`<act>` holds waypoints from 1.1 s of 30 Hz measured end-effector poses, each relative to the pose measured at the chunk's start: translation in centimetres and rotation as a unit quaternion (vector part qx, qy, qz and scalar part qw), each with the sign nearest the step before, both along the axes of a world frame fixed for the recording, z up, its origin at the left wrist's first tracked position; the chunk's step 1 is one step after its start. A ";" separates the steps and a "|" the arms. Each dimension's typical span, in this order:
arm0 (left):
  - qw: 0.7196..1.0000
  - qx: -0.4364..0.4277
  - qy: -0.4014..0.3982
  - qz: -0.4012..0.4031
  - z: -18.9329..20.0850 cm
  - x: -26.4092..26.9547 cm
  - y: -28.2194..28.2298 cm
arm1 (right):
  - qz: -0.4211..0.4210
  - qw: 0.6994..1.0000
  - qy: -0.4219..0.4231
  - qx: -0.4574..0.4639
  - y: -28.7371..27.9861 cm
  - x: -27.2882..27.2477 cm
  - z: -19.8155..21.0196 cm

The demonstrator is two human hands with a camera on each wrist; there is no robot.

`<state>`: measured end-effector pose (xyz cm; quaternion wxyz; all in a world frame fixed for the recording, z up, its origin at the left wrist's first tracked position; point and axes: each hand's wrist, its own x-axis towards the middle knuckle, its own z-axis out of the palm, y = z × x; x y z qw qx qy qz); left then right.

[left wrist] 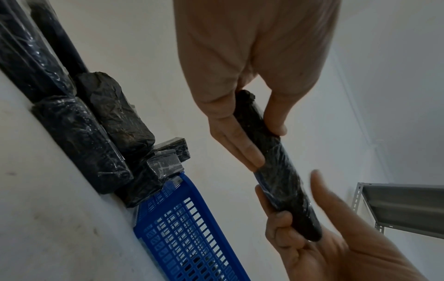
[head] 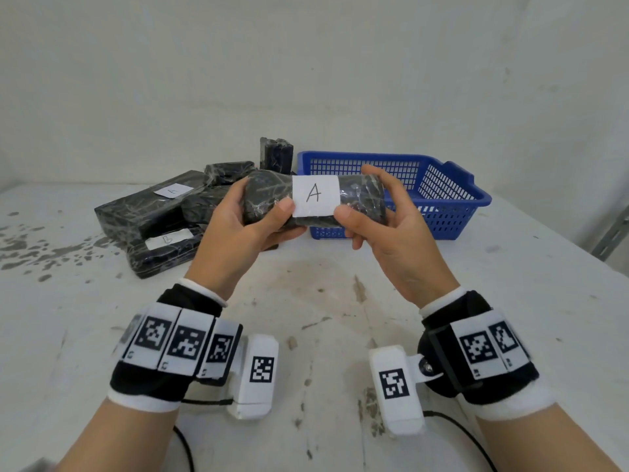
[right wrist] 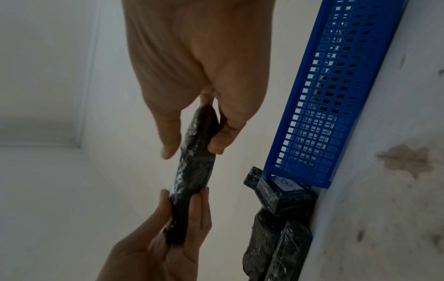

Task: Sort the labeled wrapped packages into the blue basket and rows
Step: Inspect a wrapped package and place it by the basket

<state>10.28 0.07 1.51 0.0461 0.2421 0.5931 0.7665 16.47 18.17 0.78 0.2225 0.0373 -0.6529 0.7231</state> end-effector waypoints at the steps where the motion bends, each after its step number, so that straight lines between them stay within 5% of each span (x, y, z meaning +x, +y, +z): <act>1: 1.000 -0.004 0.008 0.002 0.1 0.2 0.0 | -0.012 1.000 0.001 0.006 -0.1 -0.1 0.0; 11: 0.995 -0.046 0.081 0.032 0.3 0.8 0.2 | -0.045 0.999 0.019 0.016 -0.7 0.1 0.1; 19: 0.997 0.060 0.018 -0.038 0.7 0.4 0.1 | -0.005 0.999 0.040 -0.013 0.1 0.4 0.6; 33: 0.999 0.045 0.019 -0.005 1.2 0.9 0.3 | -0.034 0.998 0.038 -0.035 -0.3 0.7 1.2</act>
